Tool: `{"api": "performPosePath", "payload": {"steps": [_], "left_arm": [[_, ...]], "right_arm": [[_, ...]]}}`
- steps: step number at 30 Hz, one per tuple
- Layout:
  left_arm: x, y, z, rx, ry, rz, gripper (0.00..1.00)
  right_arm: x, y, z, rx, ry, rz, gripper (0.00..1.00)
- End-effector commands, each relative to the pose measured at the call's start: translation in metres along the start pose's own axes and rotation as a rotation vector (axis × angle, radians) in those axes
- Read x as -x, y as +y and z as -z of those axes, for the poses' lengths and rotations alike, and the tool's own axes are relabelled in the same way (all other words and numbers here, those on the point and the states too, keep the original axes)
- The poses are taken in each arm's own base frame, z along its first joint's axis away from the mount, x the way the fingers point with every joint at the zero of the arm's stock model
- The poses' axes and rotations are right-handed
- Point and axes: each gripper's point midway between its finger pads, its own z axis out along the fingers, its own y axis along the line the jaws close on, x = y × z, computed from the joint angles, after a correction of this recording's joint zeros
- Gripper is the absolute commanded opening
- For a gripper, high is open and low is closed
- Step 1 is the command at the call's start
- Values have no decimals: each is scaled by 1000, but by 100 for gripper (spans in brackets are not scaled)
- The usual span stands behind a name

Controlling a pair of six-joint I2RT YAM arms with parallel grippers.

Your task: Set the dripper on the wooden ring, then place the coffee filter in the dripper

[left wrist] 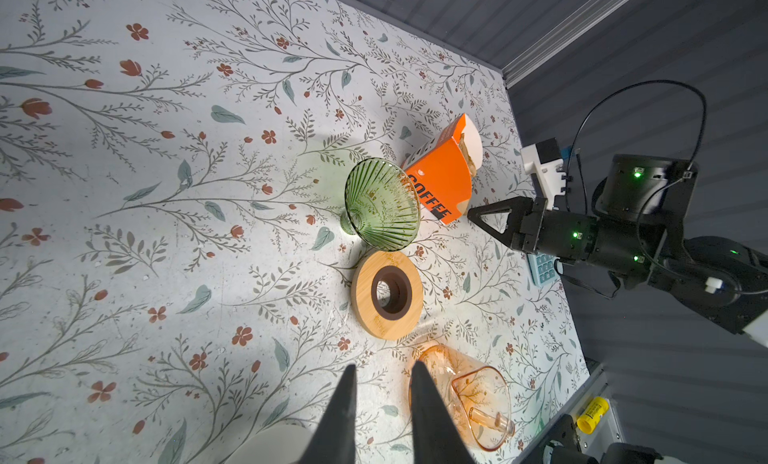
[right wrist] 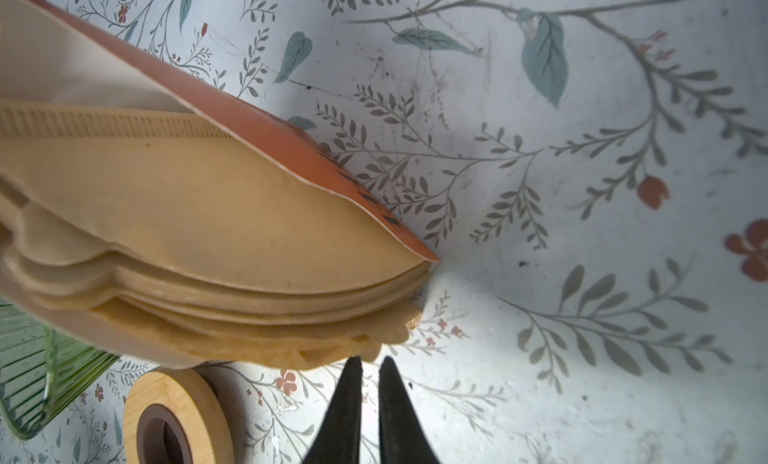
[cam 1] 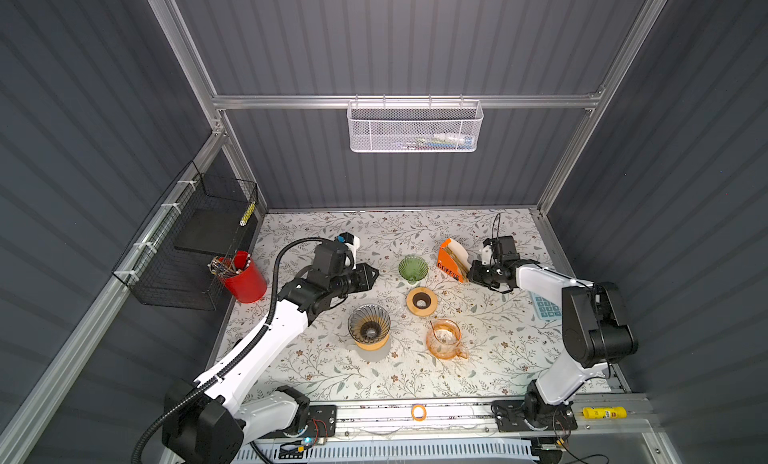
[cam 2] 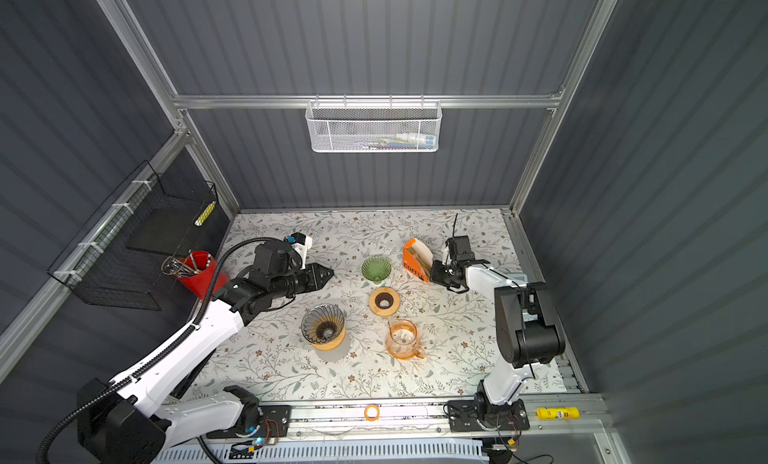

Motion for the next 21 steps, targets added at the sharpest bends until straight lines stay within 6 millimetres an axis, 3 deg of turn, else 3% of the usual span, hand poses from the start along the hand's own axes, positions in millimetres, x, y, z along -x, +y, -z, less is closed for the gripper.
{"api": "performPosePath", "payload": {"steps": [1,21], "left_arm": [[-1,2,4,3,-5,15,24],[-2,4,1,7,-2,31,25]], "right_arm": [[1,0,-2,5,-6,24,15],[3,4,-11,25,7,28,19]]}}
